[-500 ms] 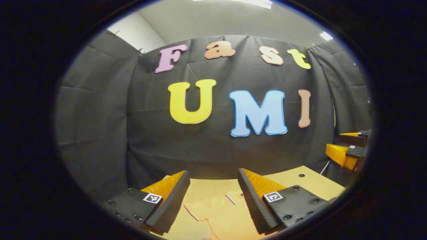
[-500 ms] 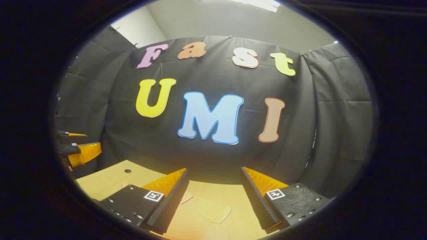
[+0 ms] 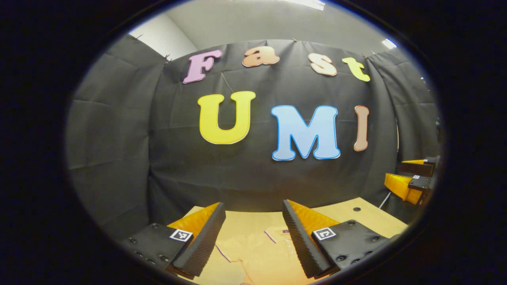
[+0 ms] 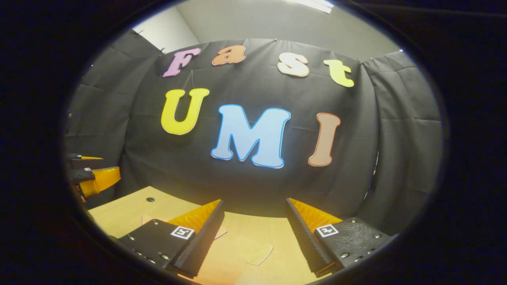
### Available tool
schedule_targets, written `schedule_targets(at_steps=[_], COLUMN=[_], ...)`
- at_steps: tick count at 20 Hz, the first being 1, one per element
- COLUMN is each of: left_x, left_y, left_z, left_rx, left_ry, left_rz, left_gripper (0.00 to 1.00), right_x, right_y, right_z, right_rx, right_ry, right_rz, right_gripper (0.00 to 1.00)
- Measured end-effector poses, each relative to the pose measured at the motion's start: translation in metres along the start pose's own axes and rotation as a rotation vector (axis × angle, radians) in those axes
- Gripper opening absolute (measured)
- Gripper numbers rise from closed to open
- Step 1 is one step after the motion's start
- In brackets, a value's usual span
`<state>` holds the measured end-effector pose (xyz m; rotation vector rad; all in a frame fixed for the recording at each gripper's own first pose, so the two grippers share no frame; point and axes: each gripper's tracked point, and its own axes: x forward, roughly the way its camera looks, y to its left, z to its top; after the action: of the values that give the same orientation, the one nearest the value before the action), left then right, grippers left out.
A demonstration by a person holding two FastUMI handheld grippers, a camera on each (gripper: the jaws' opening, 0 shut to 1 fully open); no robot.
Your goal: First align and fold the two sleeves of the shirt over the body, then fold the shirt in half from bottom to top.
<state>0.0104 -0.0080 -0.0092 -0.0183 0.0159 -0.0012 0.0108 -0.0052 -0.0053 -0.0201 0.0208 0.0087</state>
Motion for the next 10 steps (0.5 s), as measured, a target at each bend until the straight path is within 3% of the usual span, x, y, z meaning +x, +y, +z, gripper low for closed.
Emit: schedule_targets(at_steps=[10], left_x=[0.009], left_y=[0.007], left_z=[-0.003], left_rx=[0.017], left_ry=[0.017], left_rz=[0.027], left_gripper=[0.93], right_x=[0.027], right_y=[0.001], right_z=[-0.021], right_rx=[0.053], right_ry=[0.056], right_rz=[0.042], right_gripper=[0.96])
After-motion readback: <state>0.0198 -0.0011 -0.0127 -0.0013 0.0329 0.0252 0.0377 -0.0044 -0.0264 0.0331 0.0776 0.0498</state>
